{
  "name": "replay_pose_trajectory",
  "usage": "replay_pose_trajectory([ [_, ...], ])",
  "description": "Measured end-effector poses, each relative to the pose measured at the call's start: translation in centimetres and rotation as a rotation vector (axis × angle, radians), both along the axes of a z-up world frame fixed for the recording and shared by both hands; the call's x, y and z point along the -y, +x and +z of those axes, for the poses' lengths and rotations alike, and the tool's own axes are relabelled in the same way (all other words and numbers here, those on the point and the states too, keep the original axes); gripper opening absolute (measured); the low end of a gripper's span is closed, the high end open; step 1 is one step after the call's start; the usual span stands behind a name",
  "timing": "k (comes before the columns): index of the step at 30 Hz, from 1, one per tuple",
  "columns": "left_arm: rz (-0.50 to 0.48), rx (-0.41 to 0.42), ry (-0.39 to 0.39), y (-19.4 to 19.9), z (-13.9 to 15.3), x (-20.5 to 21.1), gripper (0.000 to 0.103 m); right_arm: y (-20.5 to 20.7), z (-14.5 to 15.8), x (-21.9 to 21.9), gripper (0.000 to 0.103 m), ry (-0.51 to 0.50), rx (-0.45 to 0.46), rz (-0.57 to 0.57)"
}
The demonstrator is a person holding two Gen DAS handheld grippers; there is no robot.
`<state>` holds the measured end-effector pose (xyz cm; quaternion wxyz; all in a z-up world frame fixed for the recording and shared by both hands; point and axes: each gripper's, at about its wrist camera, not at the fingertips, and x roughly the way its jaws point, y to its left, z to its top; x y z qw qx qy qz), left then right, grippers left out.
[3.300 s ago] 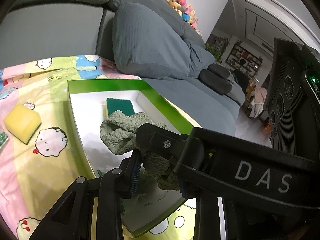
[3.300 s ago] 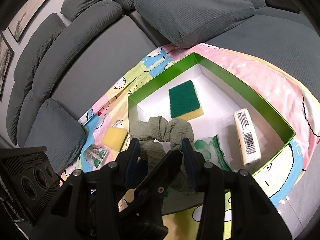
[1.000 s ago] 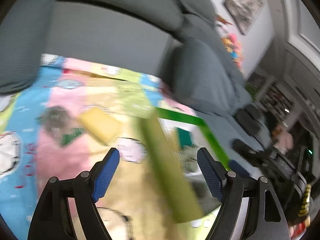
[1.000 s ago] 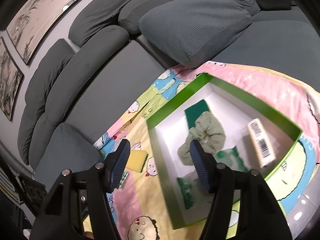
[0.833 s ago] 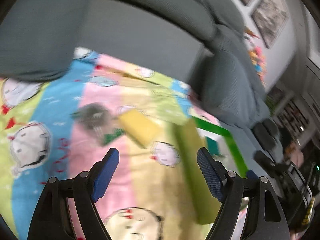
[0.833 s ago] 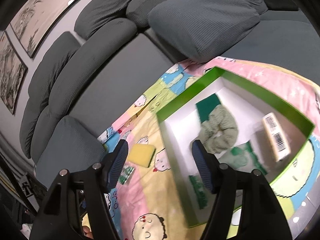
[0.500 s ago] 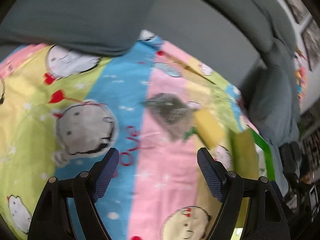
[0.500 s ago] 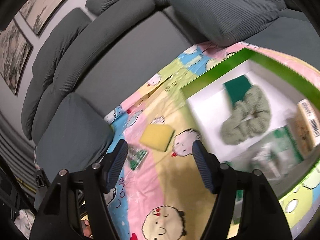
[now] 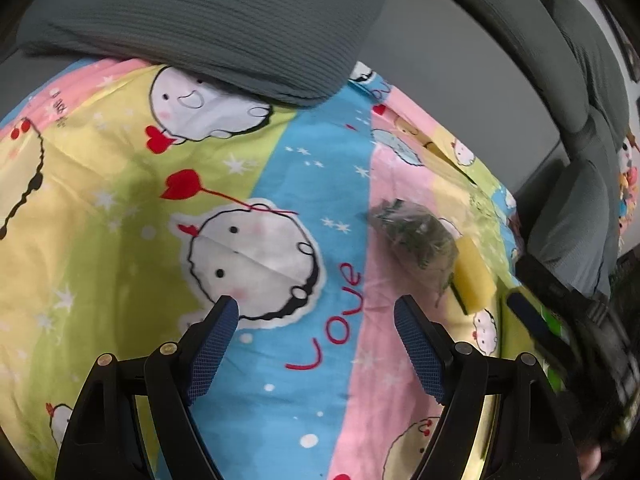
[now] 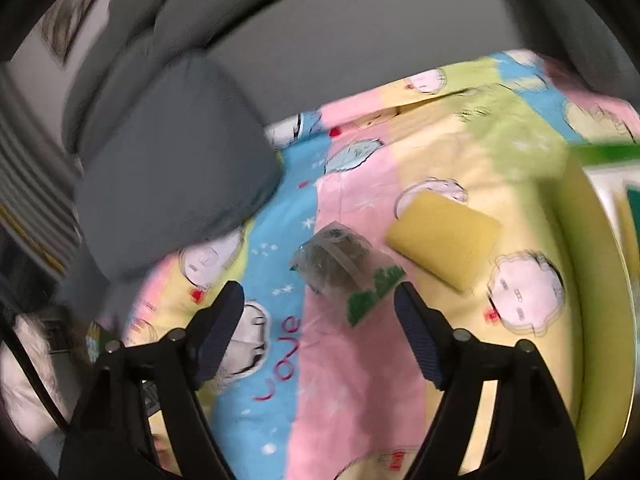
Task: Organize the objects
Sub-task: 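Move the right gripper back to the clear green-printed plastic bag, then grasp the plastic bag with the right gripper and lift it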
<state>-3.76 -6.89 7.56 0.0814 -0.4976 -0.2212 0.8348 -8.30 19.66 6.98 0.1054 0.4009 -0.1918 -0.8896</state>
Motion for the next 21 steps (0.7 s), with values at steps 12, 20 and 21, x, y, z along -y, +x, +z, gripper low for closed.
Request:
replay_pose_trajectory([
  [12,-0.023,0.039,-0.090,-1.6,-1.3,-0.5,0.080,-7.2,-5.3,3.0,0.066,0.165,0.086,0.075],
  [20,-0.020,0.050,-0.047,-1.7,-1.4,-0.4,0.080,-6.0,-5.2,3.3,0.048,0.077,0.159,0.083],
  [21,-0.021,0.048,-0.043,-1.7,-1.4,-0.4,0.080,-5.4,-5.1,3.0,0.048,0.047,0.172,0.074],
])
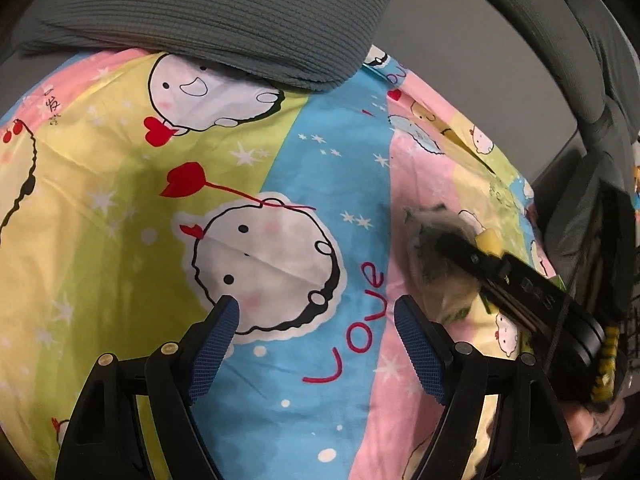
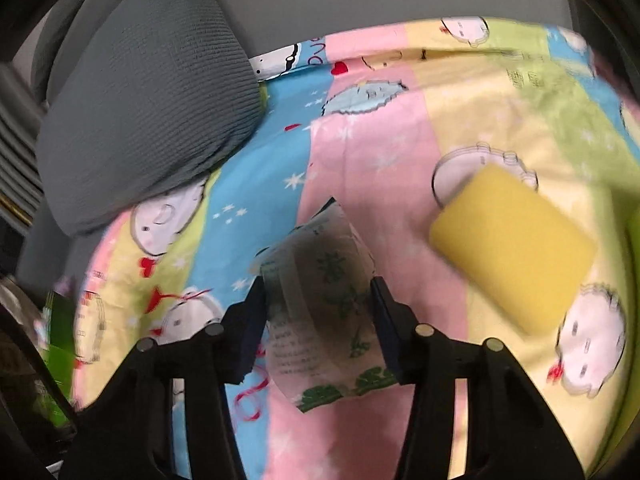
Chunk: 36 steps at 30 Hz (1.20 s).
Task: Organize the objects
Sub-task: 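Grasp the plastic bag with the right gripper and lift it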
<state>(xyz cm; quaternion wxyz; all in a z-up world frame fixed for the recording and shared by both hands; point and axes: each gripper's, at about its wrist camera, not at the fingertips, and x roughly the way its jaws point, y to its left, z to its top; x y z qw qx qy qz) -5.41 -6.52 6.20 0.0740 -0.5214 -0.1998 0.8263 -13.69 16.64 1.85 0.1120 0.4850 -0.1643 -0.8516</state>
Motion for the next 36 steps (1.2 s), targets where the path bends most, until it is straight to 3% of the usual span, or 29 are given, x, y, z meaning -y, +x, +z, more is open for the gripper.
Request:
replay_pose_trajectory([
  [9,-0.050,0.030,0.060,0.5,0.0,-0.5,0.080,7.0,-0.3,-1.4,0.054,-0.084,0.141,-0.118],
  [15,-0.168,0.059,0.068,0.8,-0.3,-2.6,0.080,9.5,1.2,-2.5,0.065,-0.072,0.108,-0.172],
  [21,-0.223,0.080,0.150,0.9,-0.6,-4.2,0.080,9.9,3.2,-4.6,0.065,-0.096,-0.006,-0.172],
  [27,-0.276,0.096,0.280,1.2,-0.8,-5.9,0.080,8.8,2.7,-5.7,0.059,-0.182,0.010,-0.137],
  [36,-0.317,0.117,0.235,1.2,-2.0,-8.4,0.080,7.3,0.5,-4.9,0.059,-0.241,0.103,-0.075],
])
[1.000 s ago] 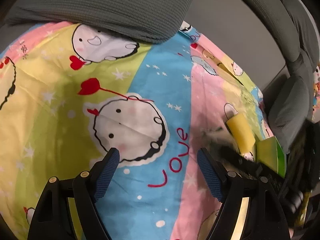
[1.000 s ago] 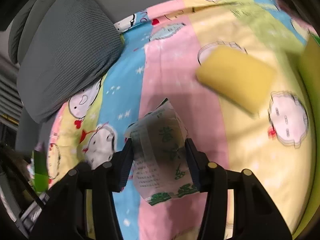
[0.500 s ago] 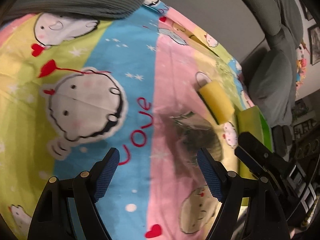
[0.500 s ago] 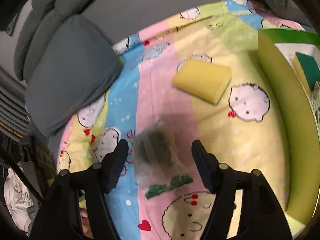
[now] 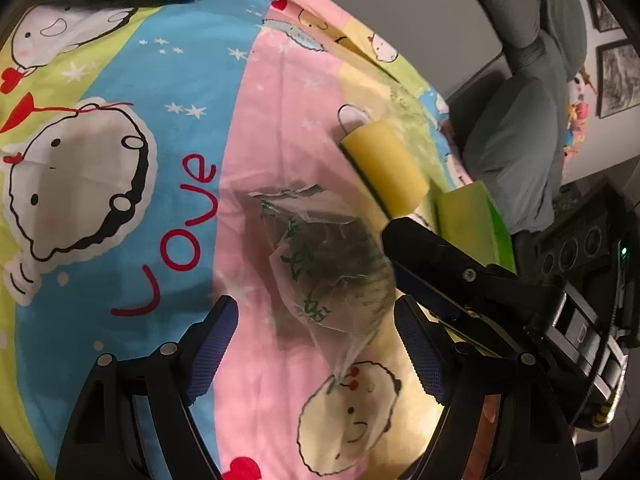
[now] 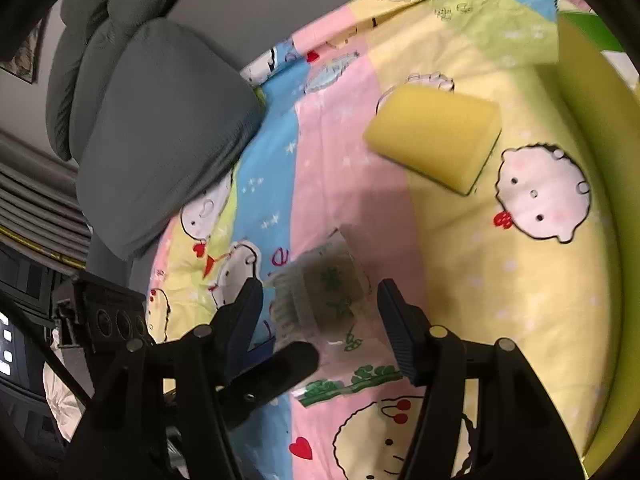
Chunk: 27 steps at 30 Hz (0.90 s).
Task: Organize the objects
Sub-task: 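Grasp the plastic bag with the right gripper and lift it, then carry the plastic bag with the right gripper over the green-rimmed box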
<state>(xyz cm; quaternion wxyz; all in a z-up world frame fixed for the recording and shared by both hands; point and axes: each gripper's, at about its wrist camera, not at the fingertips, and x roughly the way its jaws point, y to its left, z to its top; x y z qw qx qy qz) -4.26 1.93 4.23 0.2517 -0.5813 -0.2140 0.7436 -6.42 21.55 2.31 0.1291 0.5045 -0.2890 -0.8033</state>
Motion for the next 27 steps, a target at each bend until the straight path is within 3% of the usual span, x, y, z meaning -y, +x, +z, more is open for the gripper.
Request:
replay_pose_trajectory([
  [3,-0.001,0.009,0.004,-0.2,-0.4,-0.1,0.079,-0.5,-0.9,0.3,0.060,0.004,0.032,0.013],
  [8,-0.034,-0.013,0.038,-0.2,-0.3,-0.3,0.053,-0.9,-2.0,0.5,0.061,-0.030,0.062,0.043],
  [14,-0.063,-0.089,-0.007,0.4,0.7,-0.9,0.047,-0.9,-2.6,0.8,0.059,-0.051,0.061,0.062],
  [20,-0.063,-0.203,-0.014,1.5,3.2,-0.8,0.047,-0.2,-0.8,1.1,0.059,-0.065,-0.025,0.064],
  [27,-0.074,-0.362,0.005,3.4,6.7,-0.9,0.047,2.0,2.9,0.5,0.059,-0.071,-0.187,0.040],
])
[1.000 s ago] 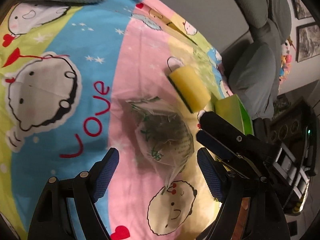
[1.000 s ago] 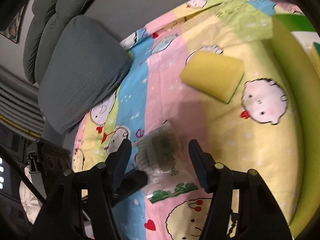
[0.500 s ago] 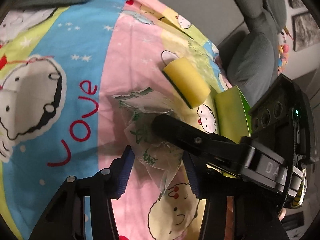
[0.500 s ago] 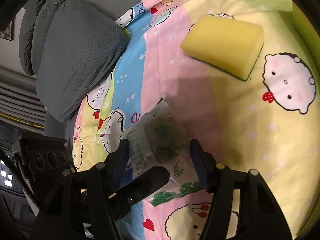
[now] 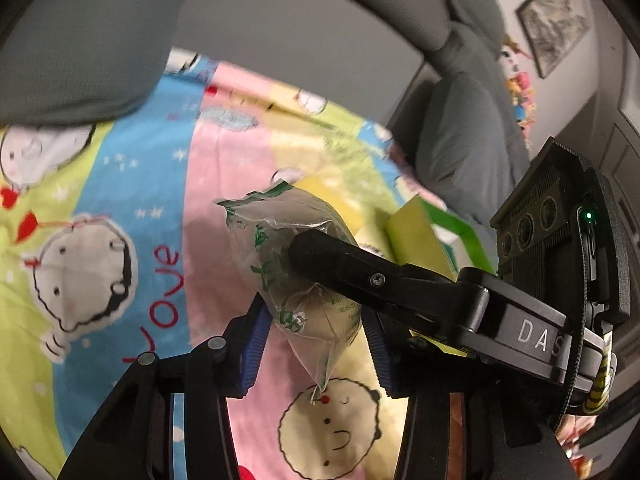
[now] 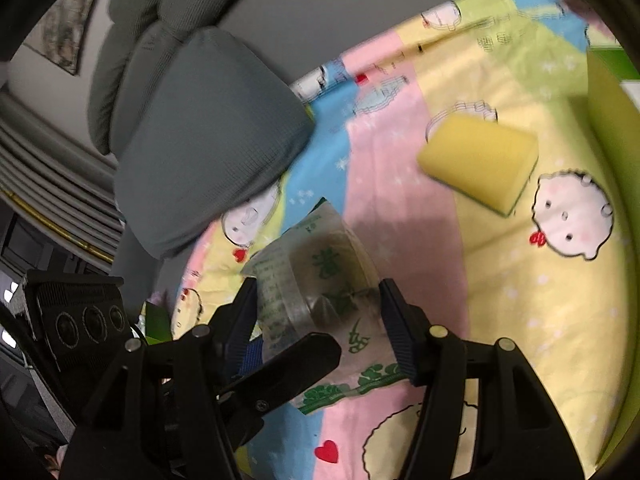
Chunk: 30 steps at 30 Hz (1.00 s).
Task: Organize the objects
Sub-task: 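Carry the plastic bag with the right gripper over the green-rimmed box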
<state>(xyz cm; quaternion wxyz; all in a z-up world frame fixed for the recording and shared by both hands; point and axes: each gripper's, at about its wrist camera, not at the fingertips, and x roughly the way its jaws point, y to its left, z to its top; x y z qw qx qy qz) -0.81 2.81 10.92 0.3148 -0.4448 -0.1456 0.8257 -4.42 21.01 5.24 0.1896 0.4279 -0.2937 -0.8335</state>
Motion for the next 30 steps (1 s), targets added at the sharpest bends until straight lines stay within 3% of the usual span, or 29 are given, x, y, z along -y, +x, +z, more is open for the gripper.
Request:
replay_pose_trajectory([
  [10,-0.035,-0.154,0.034,1.6,3.1,-0.9,0.047,3.2,4.0,-1.2,0.059,0.013,-0.170,-0.045],
  [30,-0.125,-0.304,0.076,4.5,5.9,-4.1,0.047,7.0,7.2,-4.4,0.060,0.038,-0.320,-0.133],
])
